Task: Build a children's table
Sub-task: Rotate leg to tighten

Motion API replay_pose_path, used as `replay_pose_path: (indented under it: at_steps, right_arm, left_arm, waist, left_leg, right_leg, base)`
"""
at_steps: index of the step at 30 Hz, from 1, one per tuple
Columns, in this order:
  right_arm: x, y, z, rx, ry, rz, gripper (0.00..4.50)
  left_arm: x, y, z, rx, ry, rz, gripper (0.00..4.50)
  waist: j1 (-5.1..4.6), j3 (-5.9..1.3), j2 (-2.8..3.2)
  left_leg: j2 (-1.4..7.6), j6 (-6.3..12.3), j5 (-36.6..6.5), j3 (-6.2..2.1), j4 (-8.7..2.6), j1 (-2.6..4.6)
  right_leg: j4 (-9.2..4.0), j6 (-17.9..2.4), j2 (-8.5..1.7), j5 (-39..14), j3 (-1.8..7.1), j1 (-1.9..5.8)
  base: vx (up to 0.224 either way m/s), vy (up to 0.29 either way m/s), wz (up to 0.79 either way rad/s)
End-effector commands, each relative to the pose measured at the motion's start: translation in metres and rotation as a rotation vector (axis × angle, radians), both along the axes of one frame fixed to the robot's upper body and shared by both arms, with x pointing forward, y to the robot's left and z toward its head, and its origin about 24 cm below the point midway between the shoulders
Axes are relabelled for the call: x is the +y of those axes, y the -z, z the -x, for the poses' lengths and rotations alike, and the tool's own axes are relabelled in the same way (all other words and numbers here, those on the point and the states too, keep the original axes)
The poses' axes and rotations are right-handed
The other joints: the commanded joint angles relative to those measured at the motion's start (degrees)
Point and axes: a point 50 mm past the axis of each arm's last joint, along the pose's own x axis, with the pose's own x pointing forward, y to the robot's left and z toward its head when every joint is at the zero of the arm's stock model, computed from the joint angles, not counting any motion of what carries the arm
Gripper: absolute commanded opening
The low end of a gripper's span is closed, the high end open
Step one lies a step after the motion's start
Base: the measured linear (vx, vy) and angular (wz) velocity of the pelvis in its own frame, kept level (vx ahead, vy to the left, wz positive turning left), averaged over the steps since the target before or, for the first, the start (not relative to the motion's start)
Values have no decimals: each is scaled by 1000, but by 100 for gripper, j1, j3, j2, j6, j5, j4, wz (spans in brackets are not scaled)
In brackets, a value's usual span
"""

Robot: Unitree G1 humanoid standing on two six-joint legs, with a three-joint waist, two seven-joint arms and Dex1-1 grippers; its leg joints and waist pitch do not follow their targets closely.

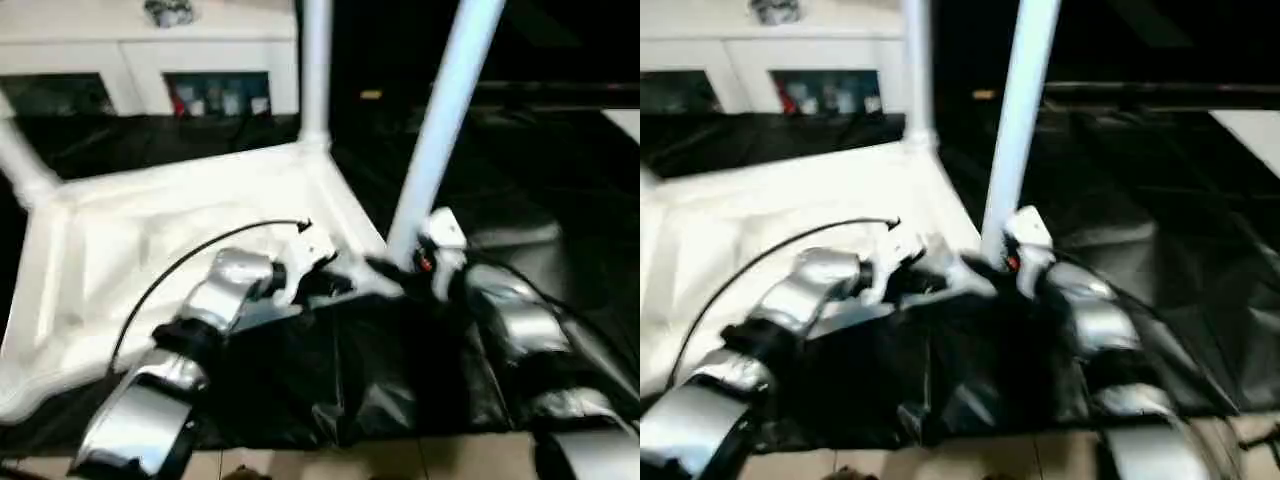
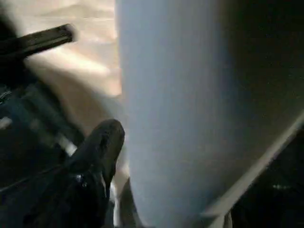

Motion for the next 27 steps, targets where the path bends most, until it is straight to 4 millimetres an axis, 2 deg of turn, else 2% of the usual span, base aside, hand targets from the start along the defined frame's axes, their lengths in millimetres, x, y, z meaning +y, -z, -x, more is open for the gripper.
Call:
replay_pose_path:
  at_steps: [1, 4, 6, 7, 8, 9, 10, 11, 12, 14, 20, 24, 27]
  right_arm:
    - [13, 21, 22, 130, -206, 18, 313]
    - [7, 20, 28, 156, -275, 23, 313]
    - [3, 19, 35, 195, -343, 23, 313]
    - [2, 19, 38, 219, -380, 25, 313]
    - [1, 20, 40, 234, -399, 24, 313]
    - [1, 20, 42, 245, -410, 22, 299]
    - [2, 20, 44, 260, -433, 16, 299]
    - [2, 20, 44, 260, -434, 16, 280]
    - [3, 21, 44, 261, -438, 16, 280]
    - [2, 21, 45, 264, -443, 19, 259]
    - [6, 21, 49, 282, -462, -4, 242]
    - [12, 21, 50, 278, -455, -27, 241]
    - [21, 23, 41, 220, -322, -46, 241]
  left_arm:
    - [-11, -15, 1, -56, 91, 54, 0]
    - [-5, -14, 2, -46, 112, 43, 0]
    - [0, -14, 3, -27, 132, 36, 0]
    - [3, -14, 3, -19, 143, 31, 0]
    - [4, -14, 4, -14, 148, 29, 0]
    - [6, -14, 4, -10, 151, 29, 0]
    - [9, -15, 2, -10, 150, 23, 0]
    - [10, -15, 2, -10, 150, 23, 0]
    - [11, -16, 2, -8, 150, 22, 0]
    - [12, -16, 2, -7, 153, 15, 0]
    - [13, -14, 2, -3, 146, 20, 0]
    - [10, -12, 2, -9, 126, 23, 0]
    - [2, -12, -2, -35, 53, 26, 0]
  waist:
    - [25, -401, -43]
    - [67, -368, -33]
    - [91, -336, -59]
    - [114, -332, -57]
    - [115, -331, -78]
    - [119, -328, -74]
    - [139, -331, -40]
    - [130, -333, -55]
    - [135, -337, -15]
    - [129, -342, -64]
    - [143, -361, -45]
    - [154, -352, -65]
    - [153, -347, -57]
  left_leg:
    - [292, 726, -693, -92, -294, 45]
    - [308, 620, -1008, -104, -324, 66]
    - [321, 467, -1266, -116, -356, 91]
    - [330, 410, -1356, -115, -362, 112]
    - [330, 388, -1385, -117, -366, 111]
    - [335, 367, -1399, -123, -375, 108]
    - [334, 311, -1412, -120, -373, 124]
    - [334, 284, -1389, -129, -383, 104]
    - [333, 266, -1384, -134, -382, 105]
    - [329, 252, -1353, -132, -383, 94]
    - [320, 321, -1131, -128, -356, 77]
    - [323, 330, -1166, -126, -356, 85]
    - [324, 281, -1226, -131, -368, 89]
  right_leg:
    - [-281, -1575, -451, -139, 280, 320]
    - [-350, -1475, -459, -791, 271, 315]
    - [-409, -1327, -464, -1395, 274, 299]
    - [-425, -1278, -472, -1586, 282, 278]
    - [-426, -1266, -476, -1653, 282, 278]
    - [-430, -1255, -481, -1713, 282, 276]
    - [-440, -1235, -484, -1714, 293, 257]
    - [-429, -1227, -483, -1691, 288, 271]
    - [-423, -1228, -486, -1670, 289, 270]
    - [-419, -1234, -484, -1585, 284, 281]
    - [-371, -1315, -480, -1229, 280, 296]
    - [-390, -1266, -489, -1382, 282, 292]
    - [-404, -1223, -488, -1534, 280, 284]
  base:
    - [0, 0, 0]
    - [0, 0, 0]
    - [0, 0, 0]
    - [0, 0, 0]
    - [0, 0, 0]
    - [0, 0, 0]
    - [0, 0, 0]
    - [0, 0, 0]
    - [0, 0, 0]
    - [0, 0, 0]
    - [0, 0, 0]
    - [0, 0, 0]
    - [0, 0, 0]
